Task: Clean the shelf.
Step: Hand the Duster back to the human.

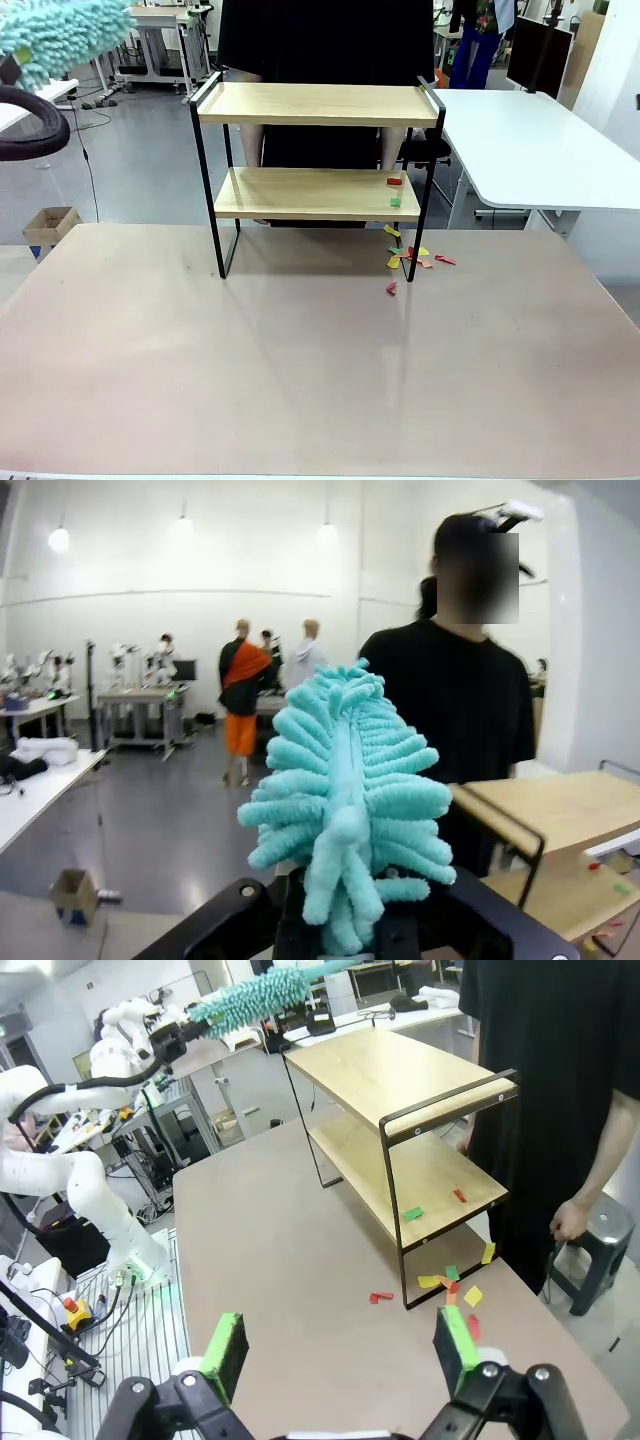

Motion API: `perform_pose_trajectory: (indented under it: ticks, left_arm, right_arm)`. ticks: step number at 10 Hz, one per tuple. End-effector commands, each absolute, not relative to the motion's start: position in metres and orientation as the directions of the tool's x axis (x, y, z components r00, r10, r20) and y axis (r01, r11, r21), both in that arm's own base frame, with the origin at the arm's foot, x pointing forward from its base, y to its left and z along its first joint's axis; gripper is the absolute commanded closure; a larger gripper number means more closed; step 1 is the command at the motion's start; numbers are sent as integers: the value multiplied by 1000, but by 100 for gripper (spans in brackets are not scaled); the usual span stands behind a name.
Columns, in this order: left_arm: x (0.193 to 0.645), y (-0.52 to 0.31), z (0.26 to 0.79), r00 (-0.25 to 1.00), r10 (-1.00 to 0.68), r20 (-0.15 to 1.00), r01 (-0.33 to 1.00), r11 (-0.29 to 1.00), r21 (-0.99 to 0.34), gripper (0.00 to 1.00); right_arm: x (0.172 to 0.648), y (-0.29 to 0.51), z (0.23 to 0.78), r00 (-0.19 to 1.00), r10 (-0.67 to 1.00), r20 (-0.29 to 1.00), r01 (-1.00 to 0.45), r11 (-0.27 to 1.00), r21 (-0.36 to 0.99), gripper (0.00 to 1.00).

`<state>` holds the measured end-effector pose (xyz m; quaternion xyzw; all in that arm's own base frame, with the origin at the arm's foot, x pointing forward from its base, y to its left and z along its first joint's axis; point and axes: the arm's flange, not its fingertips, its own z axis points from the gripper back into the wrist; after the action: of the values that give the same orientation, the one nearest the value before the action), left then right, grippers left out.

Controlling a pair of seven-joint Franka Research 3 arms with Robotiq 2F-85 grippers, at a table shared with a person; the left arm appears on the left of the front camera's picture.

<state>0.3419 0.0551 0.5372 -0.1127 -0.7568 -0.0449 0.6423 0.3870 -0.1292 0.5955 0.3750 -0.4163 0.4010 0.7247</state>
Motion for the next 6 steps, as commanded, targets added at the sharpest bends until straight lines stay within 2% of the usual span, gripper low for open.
perform_pose_trajectory:
  ticks: [1, 4, 5, 6]
  left_arm:
    - [329, 28, 468, -124, 122, 985, 204, 974, -95, 84]
    - [334, 29, 428, -39, 110, 993, 155, 982, -103, 84]
    - [336, 15, 405, 13, 42, 999, 104, 994, -43, 84]
    - [336, 15, 405, 13, 42, 999, 104, 994, -43, 84]
  right_arm:
    - [385, -130, 596, 327, 282, 902, -897, 393, 203, 0]
    - [385, -130, 596, 327, 282, 902, -897, 393, 203, 0]
    - [385, -130, 596, 327, 282, 902, -897, 393, 203, 0]
    - [385, -130, 596, 327, 282, 902, -897, 393, 203, 0]
